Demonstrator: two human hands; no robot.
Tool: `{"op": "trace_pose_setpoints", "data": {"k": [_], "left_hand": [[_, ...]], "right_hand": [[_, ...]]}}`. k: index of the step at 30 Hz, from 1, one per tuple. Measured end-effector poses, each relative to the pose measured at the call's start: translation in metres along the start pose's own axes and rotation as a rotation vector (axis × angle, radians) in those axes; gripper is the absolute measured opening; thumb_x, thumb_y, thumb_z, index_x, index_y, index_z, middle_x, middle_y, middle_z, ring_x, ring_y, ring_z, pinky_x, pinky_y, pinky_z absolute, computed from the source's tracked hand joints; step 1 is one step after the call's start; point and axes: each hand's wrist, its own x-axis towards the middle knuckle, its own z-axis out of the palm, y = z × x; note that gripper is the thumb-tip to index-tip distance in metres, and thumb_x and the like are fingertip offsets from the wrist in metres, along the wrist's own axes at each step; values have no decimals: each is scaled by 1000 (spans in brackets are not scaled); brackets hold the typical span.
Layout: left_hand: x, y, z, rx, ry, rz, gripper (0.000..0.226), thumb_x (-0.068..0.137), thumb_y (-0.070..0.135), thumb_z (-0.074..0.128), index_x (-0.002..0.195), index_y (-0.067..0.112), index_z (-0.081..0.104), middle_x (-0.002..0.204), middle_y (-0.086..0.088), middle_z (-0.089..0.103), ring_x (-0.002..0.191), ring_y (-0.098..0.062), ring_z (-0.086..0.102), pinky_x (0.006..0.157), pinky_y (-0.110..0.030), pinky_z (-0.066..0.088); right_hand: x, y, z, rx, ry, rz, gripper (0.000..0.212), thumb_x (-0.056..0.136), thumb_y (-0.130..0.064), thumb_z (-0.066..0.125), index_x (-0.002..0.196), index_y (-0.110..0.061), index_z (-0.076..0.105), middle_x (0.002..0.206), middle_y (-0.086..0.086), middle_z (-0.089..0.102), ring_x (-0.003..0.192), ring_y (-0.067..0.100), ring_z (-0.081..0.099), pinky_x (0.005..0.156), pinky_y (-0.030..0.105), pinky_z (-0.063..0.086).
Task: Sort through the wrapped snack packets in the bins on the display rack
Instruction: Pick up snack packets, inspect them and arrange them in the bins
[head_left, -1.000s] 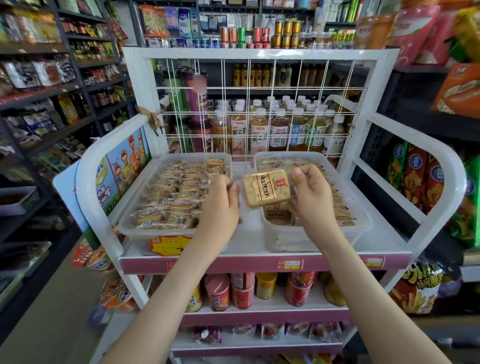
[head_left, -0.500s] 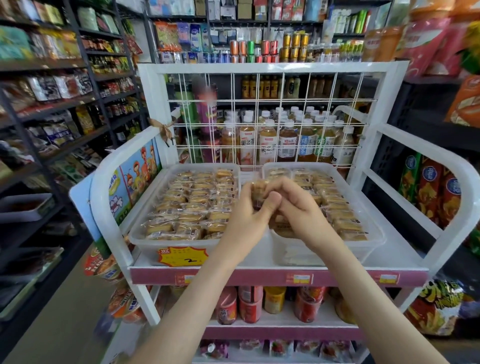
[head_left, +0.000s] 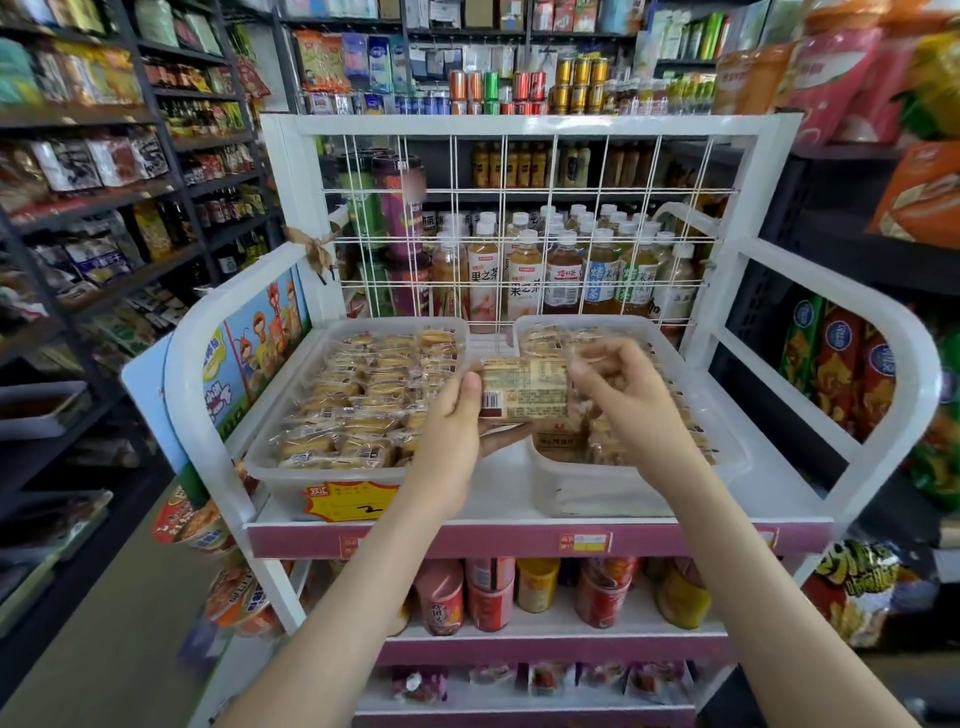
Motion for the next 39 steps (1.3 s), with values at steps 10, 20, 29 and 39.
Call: {"op": "trace_pose_setpoints", "data": {"k": [10,20,29,39], "left_hand": [[-4,-5,-1,170,53,-21,32,105,22,33,130,16,53,107,-7,68,92,-24,70,67,-33,61],[-10,-1,-3,350,136,114,33,106,24,32,91,21,61,96,-7,71,88,-22,71,79,-37,60],[-12,2,0,-11,128,-25,27,104,17,38,94,12,62,93,-11,71,88,-26,70,69,-35,61],[-9,6,2,330,120,87,30,105,23,35,89,25,61,95,-4,70,92,-23,70,78,-35,59]], "right_hand": [[-4,10,7,-75,19,95,15,99,-10,47,89,-14,57,80,5,64,61,17,55,55,32,48],[-13,11,1,65,-249,5,14,95,-14,56,107,-22,53,93,1,54,84,10,55,73,22,47],[-11,10,-15,139,-388,8,22,94,3,50,110,-12,51,80,2,56,71,13,57,70,27,50],[-11,12,-9,107,-169,37,24,91,11,49,93,-10,58,79,4,57,69,17,54,56,19,46]]}}
